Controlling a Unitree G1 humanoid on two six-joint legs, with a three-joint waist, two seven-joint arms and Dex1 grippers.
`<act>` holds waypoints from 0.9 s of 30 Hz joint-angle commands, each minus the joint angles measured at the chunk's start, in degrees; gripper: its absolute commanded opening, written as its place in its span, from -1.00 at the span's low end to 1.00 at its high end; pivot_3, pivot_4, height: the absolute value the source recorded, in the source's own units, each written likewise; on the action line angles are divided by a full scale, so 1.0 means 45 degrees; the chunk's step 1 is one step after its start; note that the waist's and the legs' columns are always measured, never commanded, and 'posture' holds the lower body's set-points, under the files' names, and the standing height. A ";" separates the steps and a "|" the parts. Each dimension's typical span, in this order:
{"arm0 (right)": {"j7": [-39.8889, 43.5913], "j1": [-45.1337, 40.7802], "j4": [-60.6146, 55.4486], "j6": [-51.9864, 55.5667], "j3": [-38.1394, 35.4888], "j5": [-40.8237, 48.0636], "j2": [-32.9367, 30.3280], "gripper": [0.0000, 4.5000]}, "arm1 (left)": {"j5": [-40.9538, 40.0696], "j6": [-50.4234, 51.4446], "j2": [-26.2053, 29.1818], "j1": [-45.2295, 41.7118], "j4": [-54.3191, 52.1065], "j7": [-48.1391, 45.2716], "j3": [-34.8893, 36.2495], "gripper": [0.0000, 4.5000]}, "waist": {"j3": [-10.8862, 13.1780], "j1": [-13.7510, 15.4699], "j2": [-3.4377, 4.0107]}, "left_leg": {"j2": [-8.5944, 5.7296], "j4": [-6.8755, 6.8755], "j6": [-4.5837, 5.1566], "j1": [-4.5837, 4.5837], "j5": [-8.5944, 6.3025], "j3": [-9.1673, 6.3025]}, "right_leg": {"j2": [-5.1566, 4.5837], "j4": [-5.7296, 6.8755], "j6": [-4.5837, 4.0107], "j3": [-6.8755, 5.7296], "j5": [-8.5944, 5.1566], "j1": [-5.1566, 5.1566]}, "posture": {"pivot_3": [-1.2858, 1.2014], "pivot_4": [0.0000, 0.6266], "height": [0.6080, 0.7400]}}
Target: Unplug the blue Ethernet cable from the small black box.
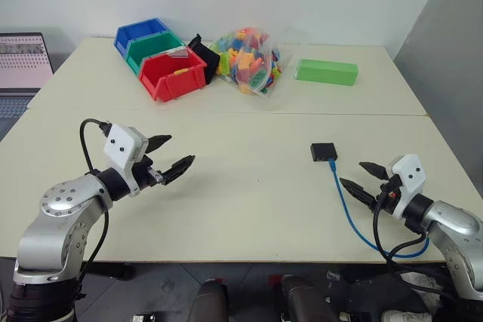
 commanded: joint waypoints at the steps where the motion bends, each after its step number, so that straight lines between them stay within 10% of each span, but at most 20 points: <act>1: 0.0122 -0.0101 -0.0079 -0.0302 -0.0129 0.0033 -0.0113 0.61 | -0.0015 -0.0304 0.0105 0.0095 -0.0526 -0.0063 0.0182 0.81 | 0.0000 0.0000 0.0000 | 0.0000 0.0000 0.0000 0.0000 0.0000 0.0000 | 0.0000 0.0000 0.0000 0.0000 0.0000 0.0000 | 0.03 -0.52 1.00; 27: -0.3813 0.0483 -0.1156 0.0853 0.2119 -0.2078 0.2335 0.61 | -0.0667 0.0488 0.0640 -0.0015 -0.1521 -0.1943 -0.2038 0.81 | -0.0001 -0.0001 0.0009 | 0.0002 0.0001 0.0000 0.0000 0.0000 0.0000 | 0.0000 0.0002 0.0000 0.0002 -0.0001 -0.0004 | 0.03 -0.52 1.00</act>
